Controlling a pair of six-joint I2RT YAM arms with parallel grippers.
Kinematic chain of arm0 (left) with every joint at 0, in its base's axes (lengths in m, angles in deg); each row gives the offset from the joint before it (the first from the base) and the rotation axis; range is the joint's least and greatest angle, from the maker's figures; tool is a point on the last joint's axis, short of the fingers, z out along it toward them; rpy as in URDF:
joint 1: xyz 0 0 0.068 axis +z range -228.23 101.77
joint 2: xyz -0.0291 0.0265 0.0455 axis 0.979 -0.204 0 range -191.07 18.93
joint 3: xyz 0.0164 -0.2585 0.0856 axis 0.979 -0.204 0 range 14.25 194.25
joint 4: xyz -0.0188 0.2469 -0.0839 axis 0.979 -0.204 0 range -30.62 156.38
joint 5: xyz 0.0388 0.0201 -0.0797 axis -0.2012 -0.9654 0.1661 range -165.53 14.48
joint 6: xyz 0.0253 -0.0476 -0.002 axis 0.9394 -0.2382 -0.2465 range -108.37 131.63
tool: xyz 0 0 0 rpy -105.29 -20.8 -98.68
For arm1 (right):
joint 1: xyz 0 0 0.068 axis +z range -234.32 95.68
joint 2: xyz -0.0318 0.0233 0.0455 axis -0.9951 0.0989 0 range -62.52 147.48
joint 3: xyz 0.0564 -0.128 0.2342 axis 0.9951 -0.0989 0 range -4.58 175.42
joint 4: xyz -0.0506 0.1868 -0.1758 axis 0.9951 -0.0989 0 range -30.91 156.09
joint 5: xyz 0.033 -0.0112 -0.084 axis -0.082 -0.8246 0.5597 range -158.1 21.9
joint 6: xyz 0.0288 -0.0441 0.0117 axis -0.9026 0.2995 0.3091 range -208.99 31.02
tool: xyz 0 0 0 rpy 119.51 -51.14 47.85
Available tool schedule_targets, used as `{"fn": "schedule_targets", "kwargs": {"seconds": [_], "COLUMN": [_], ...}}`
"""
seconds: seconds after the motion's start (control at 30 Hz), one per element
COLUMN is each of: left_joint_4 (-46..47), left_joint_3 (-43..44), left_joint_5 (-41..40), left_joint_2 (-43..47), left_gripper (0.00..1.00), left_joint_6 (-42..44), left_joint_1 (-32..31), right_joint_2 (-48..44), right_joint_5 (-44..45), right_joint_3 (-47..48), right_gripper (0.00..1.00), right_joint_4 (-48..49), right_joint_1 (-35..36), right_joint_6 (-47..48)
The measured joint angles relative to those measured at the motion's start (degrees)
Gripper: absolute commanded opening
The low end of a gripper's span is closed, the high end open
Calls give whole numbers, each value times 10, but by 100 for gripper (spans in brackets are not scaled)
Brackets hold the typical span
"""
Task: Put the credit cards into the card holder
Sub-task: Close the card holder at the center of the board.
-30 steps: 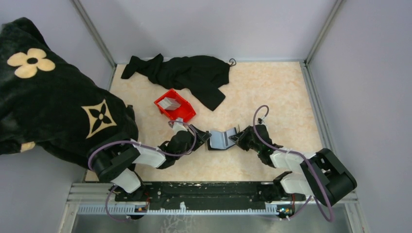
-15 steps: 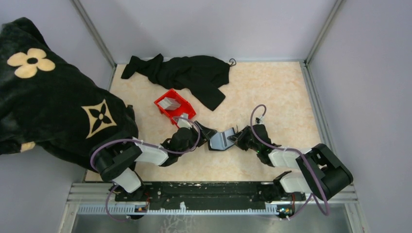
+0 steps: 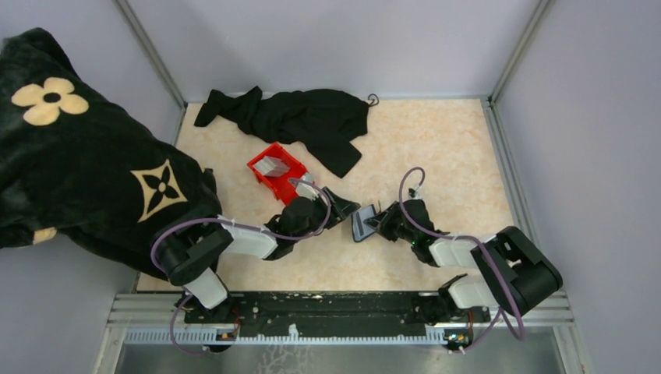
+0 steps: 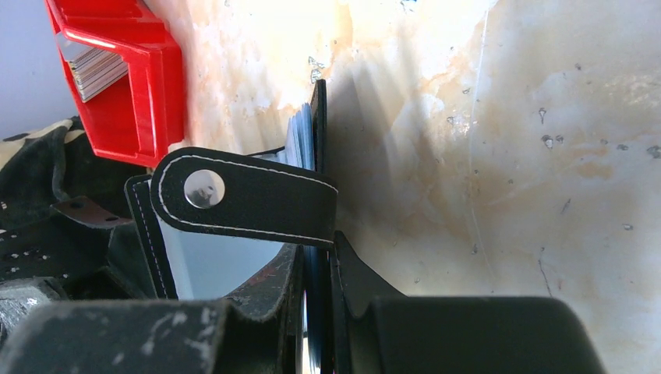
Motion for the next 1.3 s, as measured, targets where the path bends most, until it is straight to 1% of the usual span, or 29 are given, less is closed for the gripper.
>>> {"fn": "schedule_targets", "kwargs": {"seconds": [0.23, 0.57, 0.73, 0.87, 1.13, 1.3], "left_joint_4": [9, 10, 9, -2, -66, -99], "left_joint_3": [16, 36, 47, 64, 113, 135], "left_joint_5": [28, 45, 47, 43, 21, -6], "left_joint_2": [-31, -55, -63, -75, -98, -101], "left_gripper": [65, 66, 66, 67, 67, 67], "left_joint_6": [0, -3, -5, -5, -5, -9], "left_joint_1": [-2, -16, -23, -31, -43, -48], "right_joint_2": [18, 24, 24, 24, 24, 24], "right_joint_5": [-3, -3, 4, 13, 38, 52], "right_joint_3": [0, 0, 0, 0, 0, 0], "right_gripper": [0, 0, 7, 15, 26, 30], "right_joint_4": [19, 27, 27, 27, 17, 21], "right_joint_1": [0, 2, 8, 13, 24, 27], "right_joint_6": [2, 15, 24, 35, 60, 71]}}
